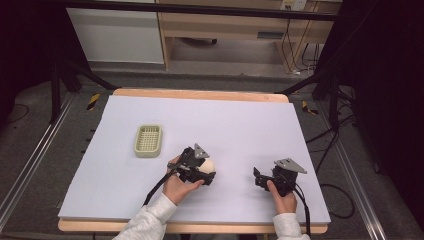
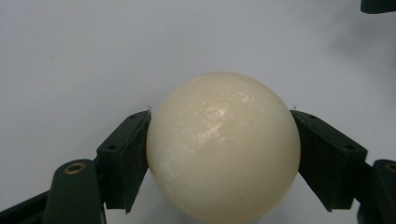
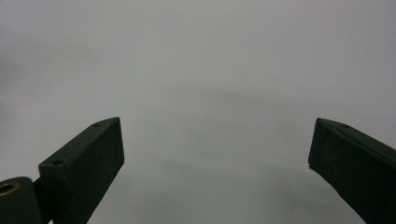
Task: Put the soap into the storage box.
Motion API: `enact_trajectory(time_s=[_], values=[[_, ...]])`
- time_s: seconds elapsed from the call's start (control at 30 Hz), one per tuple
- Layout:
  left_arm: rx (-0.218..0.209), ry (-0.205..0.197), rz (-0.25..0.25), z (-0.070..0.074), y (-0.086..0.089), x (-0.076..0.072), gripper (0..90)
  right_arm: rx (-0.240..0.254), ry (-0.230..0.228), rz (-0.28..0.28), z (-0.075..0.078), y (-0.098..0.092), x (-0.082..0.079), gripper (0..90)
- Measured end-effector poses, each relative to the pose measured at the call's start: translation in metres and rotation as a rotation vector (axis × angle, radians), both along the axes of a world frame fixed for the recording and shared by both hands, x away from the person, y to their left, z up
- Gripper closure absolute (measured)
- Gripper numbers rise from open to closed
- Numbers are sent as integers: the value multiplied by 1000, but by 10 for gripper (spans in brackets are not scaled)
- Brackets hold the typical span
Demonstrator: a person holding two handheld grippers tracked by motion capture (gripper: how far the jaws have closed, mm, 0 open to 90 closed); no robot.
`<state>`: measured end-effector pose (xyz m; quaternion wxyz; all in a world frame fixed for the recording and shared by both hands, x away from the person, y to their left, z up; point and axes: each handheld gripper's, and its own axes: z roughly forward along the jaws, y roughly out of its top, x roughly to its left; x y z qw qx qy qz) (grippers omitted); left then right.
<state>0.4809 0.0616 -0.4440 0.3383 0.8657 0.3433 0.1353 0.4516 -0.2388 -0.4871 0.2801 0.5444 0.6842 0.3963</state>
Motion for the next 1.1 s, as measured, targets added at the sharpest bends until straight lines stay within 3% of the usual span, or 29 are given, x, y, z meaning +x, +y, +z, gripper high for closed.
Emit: enact_trajectory(time_s=[1.1], values=[[-2, -20, 87, 13, 63, 6, 240, 5, 5, 1, 0, 0, 0, 39]])
